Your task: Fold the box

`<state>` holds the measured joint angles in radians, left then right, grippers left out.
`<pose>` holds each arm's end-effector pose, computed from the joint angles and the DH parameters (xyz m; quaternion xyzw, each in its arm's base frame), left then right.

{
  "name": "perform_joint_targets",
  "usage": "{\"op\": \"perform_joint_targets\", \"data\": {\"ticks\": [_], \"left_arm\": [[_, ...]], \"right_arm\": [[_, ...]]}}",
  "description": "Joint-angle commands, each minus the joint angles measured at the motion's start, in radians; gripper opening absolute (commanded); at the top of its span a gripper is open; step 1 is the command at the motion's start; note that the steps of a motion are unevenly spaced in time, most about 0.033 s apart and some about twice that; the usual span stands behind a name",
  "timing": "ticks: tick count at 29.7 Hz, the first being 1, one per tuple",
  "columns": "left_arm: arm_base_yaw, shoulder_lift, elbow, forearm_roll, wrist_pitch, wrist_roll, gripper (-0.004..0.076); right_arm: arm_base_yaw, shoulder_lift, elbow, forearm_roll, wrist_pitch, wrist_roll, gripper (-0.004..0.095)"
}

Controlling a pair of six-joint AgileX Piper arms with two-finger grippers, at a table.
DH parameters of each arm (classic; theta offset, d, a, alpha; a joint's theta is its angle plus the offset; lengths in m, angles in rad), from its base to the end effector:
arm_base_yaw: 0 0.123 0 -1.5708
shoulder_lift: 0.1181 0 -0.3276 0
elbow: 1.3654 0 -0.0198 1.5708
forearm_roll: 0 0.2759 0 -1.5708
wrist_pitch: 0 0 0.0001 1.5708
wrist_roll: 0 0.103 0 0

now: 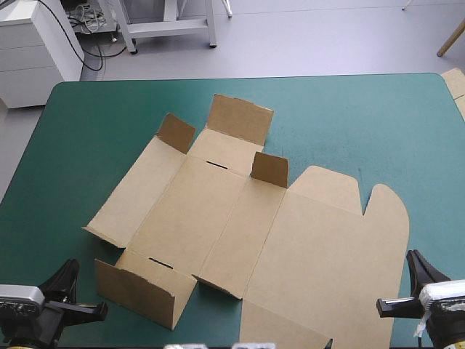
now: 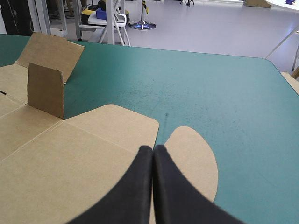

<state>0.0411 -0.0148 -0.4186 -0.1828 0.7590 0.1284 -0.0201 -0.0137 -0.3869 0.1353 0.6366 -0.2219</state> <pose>0.0036 -0.0128 0.2878 0.0209 0.7827 -0.0379 0.6209 0.0104 0.0081 0.2891 -0.0613 0.7536 -0.0132 0.6543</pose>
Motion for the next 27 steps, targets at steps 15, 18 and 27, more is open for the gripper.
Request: {"op": "perform_joint_targets", "data": {"ticks": [15, 18, 27], "left_arm": [[-0.007, -0.007, -0.024, -0.016, -0.078, -0.002, -0.0008], [-0.007, -0.007, -0.024, -0.016, -0.078, -0.002, -0.0008], [-0.007, -0.007, -0.024, -0.016, -0.078, -0.002, -0.0008]], "right_arm": [[0.003, -0.020, -0.023, 0.004, -0.073, -0.002, -0.0019], [0.003, -0.020, -0.023, 0.004, -0.073, -0.002, -0.0019], [0.003, -0.020, -0.023, 0.008, -0.073, -0.009, 0.0442]]}}
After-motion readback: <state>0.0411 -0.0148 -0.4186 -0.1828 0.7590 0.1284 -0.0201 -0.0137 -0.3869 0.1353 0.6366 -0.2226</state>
